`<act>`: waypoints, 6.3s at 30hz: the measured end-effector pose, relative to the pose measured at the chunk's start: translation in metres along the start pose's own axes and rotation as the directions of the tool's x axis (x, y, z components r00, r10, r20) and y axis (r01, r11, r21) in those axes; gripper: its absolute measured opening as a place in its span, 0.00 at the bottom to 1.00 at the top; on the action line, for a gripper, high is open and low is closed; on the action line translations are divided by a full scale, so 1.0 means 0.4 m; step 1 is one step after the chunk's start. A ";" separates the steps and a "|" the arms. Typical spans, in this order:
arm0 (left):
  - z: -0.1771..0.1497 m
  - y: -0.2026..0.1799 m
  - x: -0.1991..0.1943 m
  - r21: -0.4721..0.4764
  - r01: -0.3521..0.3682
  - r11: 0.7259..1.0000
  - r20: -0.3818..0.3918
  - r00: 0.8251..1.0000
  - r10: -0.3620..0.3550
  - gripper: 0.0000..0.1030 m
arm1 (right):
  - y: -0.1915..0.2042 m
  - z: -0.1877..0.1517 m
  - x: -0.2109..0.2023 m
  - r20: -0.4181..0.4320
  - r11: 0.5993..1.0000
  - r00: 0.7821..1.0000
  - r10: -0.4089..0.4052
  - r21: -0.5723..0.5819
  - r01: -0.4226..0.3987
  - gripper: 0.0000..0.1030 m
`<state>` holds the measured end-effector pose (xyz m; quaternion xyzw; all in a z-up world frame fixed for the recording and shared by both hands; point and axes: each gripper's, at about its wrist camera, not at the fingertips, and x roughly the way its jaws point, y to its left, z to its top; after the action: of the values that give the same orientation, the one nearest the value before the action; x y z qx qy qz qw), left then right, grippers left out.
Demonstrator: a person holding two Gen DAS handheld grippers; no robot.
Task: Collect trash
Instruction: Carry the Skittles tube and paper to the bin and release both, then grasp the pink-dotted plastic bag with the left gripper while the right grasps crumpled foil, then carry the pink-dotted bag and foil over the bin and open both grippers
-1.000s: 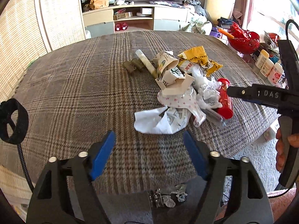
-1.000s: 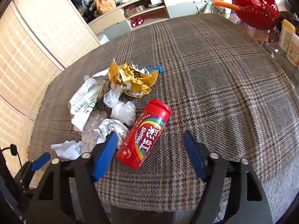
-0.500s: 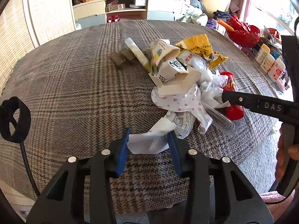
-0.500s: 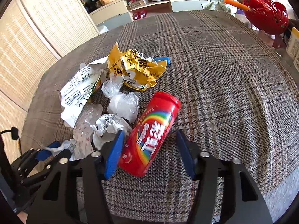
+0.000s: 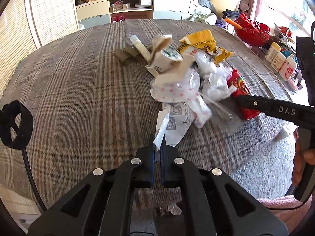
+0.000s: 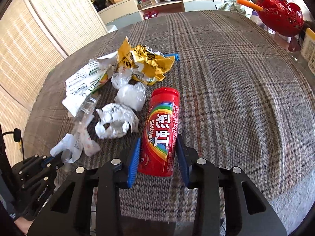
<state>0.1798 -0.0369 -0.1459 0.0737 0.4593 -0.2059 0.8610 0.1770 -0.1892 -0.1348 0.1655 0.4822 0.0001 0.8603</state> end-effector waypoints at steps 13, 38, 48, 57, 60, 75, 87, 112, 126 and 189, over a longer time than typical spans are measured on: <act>-0.119 -0.037 -0.081 -0.021 0.013 1.000 0.000 1.000 -0.013 0.00 | -0.009 -0.113 -0.068 0.008 1.000 1.000 0.026 -0.009 -0.026 0.35; -0.430 -0.127 -0.042 -0.105 0.062 0.993 -0.139 0.987 -0.076 0.00 | 0.022 -0.416 -0.005 -0.139 0.998 0.990 0.032 -0.043 -0.038 0.34; -0.490 -0.133 0.007 -0.127 0.081 0.989 -0.170 0.980 -0.102 0.00 | 0.033 -0.457 0.044 -0.207 0.998 0.977 0.043 -0.031 -0.050 0.34; -0.487 -0.127 0.028 -0.157 0.086 0.984 -0.184 0.976 -0.115 0.10 | 0.036 -0.454 0.045 -0.202 0.998 0.978 0.052 -0.023 -0.057 0.36; -0.486 -0.123 0.017 -0.149 0.082 0.985 -0.175 0.979 -0.108 0.31 | 0.035 -0.452 0.042 -0.197 0.999 0.979 0.045 -0.012 -0.048 0.45; -0.460 -0.079 -0.041 -0.145 0.040 0.989 -0.147 0.987 -0.061 0.79 | 0.009 -0.414 -0.009 -0.121 0.998 0.992 0.025 0.056 -0.019 0.95; -0.339 -0.073 -0.104 -0.118 0.024 0.993 -0.063 0.998 -0.031 0.79 | 0.005 -0.278 -0.118 -0.009 0.997 0.999 0.039 0.068 -0.039 0.97; 0.008 -0.118 -0.039 -0.045 0.021 0.999 0.049 0.999 -0.019 0.54 | 0.037 0.052 -0.053 0.054 0.986 0.988 0.146 0.067 -0.150 0.56; 0.031 -0.102 0.038 -0.048 0.023 0.999 0.034 0.999 -0.022 0.33 | 0.069 0.065 0.055 -0.025 0.989 0.989 0.144 0.039 -0.143 0.42; -0.478 -0.140 -0.039 -0.111 0.036 0.993 -0.147 0.988 -0.053 0.12 | 0.059 -0.446 0.017 -0.151 0.997 0.988 -0.028 -0.076 0.017 0.11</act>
<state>0.0029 -0.0225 -0.2381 0.0319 0.5346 -0.1938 0.8220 0.0362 -0.1148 -0.2193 0.1272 0.5479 0.0212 0.8265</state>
